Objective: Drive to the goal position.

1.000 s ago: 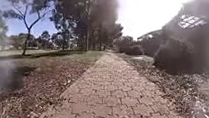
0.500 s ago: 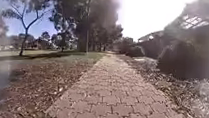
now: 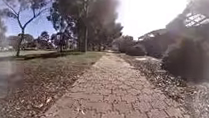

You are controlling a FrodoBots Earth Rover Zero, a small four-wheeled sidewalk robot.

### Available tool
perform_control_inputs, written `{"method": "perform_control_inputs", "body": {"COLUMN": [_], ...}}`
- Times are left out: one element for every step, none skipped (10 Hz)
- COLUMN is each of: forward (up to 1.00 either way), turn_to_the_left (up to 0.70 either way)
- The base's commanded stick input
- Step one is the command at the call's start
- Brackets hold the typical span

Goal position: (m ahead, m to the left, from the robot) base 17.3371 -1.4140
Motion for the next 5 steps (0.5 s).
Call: {"method": "perform_control_inputs", "body": {"forward": [0.7, 0.7, 0.7, 0.7, 0.7], "turn_to_the_left": [0.0, 0.0, 0.0, 0.0, -0.13]}}
